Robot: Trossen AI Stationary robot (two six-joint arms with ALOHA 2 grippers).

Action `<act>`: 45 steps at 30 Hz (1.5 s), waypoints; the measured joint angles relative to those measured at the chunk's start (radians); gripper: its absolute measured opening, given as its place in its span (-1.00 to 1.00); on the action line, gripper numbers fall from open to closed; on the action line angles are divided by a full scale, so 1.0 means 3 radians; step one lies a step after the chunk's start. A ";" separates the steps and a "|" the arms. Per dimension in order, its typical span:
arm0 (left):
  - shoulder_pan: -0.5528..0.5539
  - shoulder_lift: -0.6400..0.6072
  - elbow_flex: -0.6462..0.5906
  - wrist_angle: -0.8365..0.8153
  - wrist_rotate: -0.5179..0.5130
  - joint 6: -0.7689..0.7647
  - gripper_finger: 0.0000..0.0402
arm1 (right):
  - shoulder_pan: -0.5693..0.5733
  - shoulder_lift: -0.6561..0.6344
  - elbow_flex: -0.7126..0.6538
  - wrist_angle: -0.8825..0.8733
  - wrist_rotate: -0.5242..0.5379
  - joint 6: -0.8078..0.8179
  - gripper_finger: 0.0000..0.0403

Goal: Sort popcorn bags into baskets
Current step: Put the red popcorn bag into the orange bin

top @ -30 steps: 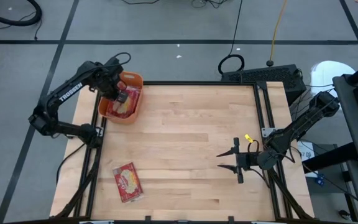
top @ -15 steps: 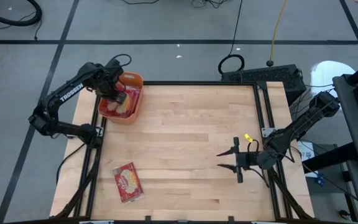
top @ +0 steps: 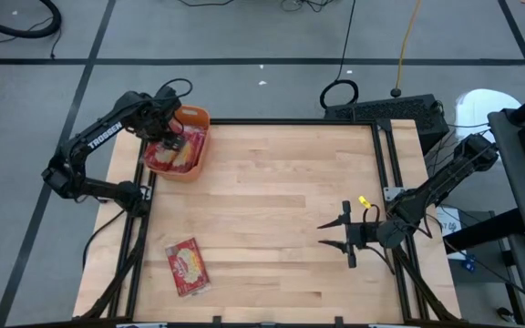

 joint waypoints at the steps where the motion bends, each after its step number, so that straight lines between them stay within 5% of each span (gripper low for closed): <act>1: 0.0000 0.0000 0.0000 0.0018 -0.0012 -0.0009 0.35 | 0.0000 0.0000 0.0000 0.0000 0.0000 -0.0001 -0.16; 7: 0.0000 0.0000 0.0000 0.0180 -0.0035 -0.0062 0.38 | 0.0000 0.0000 0.0000 0.0000 0.0000 -0.0007 -0.16; 17: -0.0097 -0.0062 0.0111 0.0437 -0.0042 -0.0067 0.15 | 0.0000 0.0000 0.0000 0.0000 0.0000 -0.0008 -0.16; 27: -0.1286 -0.0166 0.0111 0.0917 -0.0026 -0.0264 -0.14 | -0.0090 0.0001 0.0000 -0.0001 0.0001 0.0078 -0.16; 34: -0.1899 0.0098 0.0111 0.1093 -0.0038 -0.0469 -0.36 | -0.0182 0.0001 0.0000 0.0048 0.0001 0.0174 -0.16; 45: -0.1808 0.0837 0.0111 0.1121 -0.0126 -0.0422 -0.50 | -0.0196 0.0001 0.0000 0.0046 -0.0007 0.0231 -0.16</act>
